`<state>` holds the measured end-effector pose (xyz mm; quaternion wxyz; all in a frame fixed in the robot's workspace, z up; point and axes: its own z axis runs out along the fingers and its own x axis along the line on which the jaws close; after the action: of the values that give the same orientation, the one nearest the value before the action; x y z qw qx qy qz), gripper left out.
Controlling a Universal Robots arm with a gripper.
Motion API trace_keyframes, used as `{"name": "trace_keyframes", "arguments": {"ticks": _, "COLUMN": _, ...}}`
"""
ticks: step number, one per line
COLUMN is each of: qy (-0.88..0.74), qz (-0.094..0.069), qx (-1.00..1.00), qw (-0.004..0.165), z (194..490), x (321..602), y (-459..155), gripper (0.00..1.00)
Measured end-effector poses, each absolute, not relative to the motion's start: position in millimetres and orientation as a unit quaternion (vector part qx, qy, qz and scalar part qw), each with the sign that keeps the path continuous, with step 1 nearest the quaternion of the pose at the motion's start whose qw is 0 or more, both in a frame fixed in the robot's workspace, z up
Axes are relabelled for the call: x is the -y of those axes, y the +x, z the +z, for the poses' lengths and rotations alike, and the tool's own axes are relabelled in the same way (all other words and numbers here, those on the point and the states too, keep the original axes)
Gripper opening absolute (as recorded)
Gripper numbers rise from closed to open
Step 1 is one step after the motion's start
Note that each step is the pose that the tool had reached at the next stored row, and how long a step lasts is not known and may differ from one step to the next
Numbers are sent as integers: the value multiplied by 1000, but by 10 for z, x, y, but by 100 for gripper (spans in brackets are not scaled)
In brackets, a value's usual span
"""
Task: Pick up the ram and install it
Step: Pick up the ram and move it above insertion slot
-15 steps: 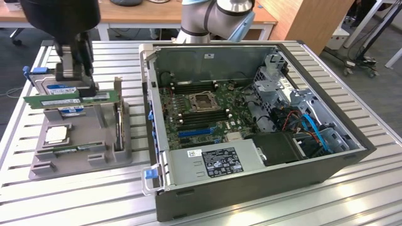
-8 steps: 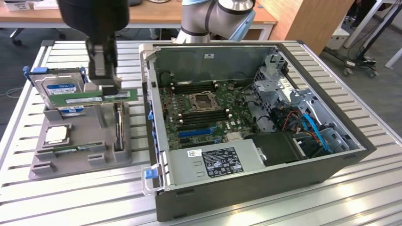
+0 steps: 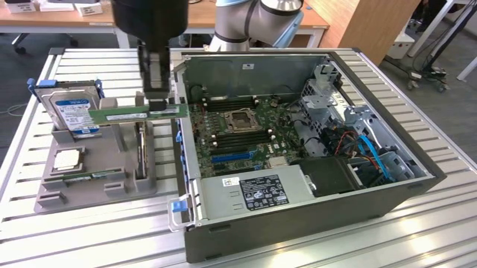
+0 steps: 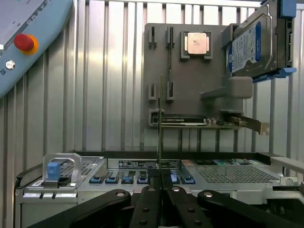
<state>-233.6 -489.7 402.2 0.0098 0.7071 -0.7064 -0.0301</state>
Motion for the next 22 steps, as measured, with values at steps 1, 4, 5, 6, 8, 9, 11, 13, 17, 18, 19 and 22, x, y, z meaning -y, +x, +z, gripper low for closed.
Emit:
{"name": "trace_keyframes", "arguments": {"ticks": 1, "qy": 707, "qz": -30, "qx": 706, "qw": 10, "z": 4021, "x": 4897, "y": -2289, "gripper": 11}}
{"name": "trace_keyframes", "arguments": {"ticks": 4, "qy": 707, "qz": -30, "qx": 706, "qw": 10, "z": 4023, "x": 4897, "y": -2152, "gripper": 11}}
{"name": "trace_keyframes", "arguments": {"ticks": 5, "qy": 707, "qz": -30, "qx": 706, "qw": 10, "z": 4022, "x": 4897, "y": -2106, "gripper": 11}}
{"name": "trace_keyframes", "arguments": {"ticks": 6, "qy": 707, "qz": -30, "qx": 706, "qw": 10, "z": 4022, "x": 4897, "y": -2061, "gripper": 11}}
{"name": "trace_keyframes", "arguments": {"ticks": 8, "qy": 707, "qz": -30, "qx": 706, "qw": 10, "z": 4022, "x": 4897, "y": -1972, "gripper": 11}}
{"name": "trace_keyframes", "arguments": {"ticks": 9, "qy": 707, "qz": -30, "qx": 706, "qw": 10, "z": 4022, "x": 4897, "y": -1925, "gripper": 11}}
{"name": "trace_keyframes", "arguments": {"ticks": 11, "qy": 707, "qz": -30, "qx": 706, "qw": 10, "z": 4022, "x": 4897, "y": -1842, "gripper": 11}}
{"name": "trace_keyframes", "arguments": {"ticks": 13, "qy": 707, "qz": -30, "qx": 706, "qw": 10, "z": 4022, "x": 4897, "y": -1762, "gripper": 11}}
{"name": "trace_keyframes", "arguments": {"ticks": 17, "qy": 707, "qz": -30, "qx": 706, "qw": 10, "z": 4022, "x": 4897, "y": -1597, "gripper": 11}}
{"name": "trace_keyframes", "arguments": {"ticks": 18, "qy": 707, "qz": -30, "qx": 706, "qw": 10, "z": 4022, "x": 4897, "y": -1554, "gripper": 11}}
{"name": "trace_keyframes", "arguments": {"ticks": 19, "qy": 707, "qz": -30, "qx": 706, "qw": 10, "z": 4022, "x": 4897, "y": -1513, "gripper": 11}}
{"name": "trace_keyframes", "arguments": {"ticks": 22, "qy": 707, "qz": -30, "qx": 706, "qw": 10, "z": 4022, "x": 4897, "y": -1392, "gripper": 11}}
